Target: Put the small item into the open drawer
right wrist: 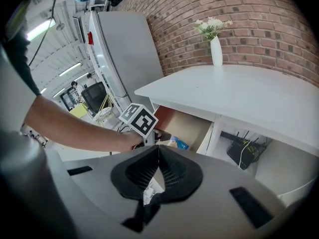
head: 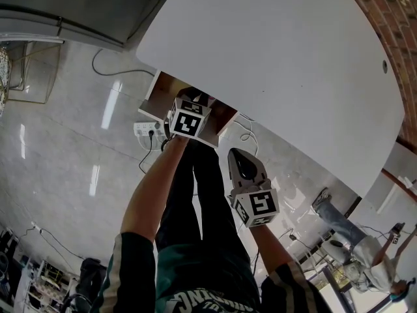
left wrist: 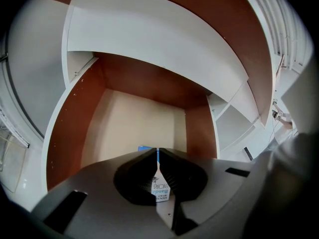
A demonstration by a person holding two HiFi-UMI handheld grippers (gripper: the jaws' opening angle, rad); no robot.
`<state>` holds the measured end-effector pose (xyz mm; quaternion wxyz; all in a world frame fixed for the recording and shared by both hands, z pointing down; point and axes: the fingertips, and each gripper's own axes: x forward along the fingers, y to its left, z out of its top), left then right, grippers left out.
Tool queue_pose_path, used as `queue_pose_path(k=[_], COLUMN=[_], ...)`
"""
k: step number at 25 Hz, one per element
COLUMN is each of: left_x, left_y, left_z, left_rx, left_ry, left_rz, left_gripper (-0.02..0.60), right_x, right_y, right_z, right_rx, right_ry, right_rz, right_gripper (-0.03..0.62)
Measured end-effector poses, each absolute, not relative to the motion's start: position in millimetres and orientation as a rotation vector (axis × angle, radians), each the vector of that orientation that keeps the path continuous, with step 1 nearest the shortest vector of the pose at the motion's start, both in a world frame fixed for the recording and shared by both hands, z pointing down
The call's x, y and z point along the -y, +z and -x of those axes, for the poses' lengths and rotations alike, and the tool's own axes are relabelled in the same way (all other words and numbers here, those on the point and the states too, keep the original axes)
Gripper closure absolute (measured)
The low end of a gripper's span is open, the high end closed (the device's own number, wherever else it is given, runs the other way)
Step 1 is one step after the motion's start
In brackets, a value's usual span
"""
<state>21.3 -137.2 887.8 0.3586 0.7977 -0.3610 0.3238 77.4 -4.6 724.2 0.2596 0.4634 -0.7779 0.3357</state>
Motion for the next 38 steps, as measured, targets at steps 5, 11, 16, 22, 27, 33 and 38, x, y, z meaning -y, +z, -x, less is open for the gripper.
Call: queue_pose_path(k=[5,11,16,22,27,33,38], left_x=[132.2,137.0,134.7,124.6,110.4,99.6,92.8], left_y=[885.4,874.8,863.2,845.2,822.5,782.4,733.9], left_z=[-16.2,-13.6,-4.4,5.6,14.5,25.8,23.2], left_rx=[0.937,0.960,0.982,1.002,1.011,1.031,1.039], left_ry=[0.840,0.840,0.862,0.873,0.875,0.884,0.849], left_rz=[-2.052,-2.071,-2.079,-2.069,-2.049,-2.069,-2.108], left_gripper=[0.566,0.568,0.568,0.568,0.568,0.568,0.568], right_x=[4.2,5.1,6.5,15.7,24.4,35.9,52.4], right_y=[723.5,722.9,719.8,703.0,684.4,656.7,628.7], right_z=[-76.3,-76.4,-75.2,-71.6,-67.6,-62.1,-68.2], right_rx=[2.119,2.113,2.122,2.153,2.197,2.240,2.260], right_ry=[0.898,0.890,0.881,0.846,0.832,0.785,0.747], right_rz=[-1.246,-1.220,-1.214,-1.182,-1.174,-1.155,-1.171], right_gripper=[0.569,0.569,0.569,0.569,0.569,0.569,0.569])
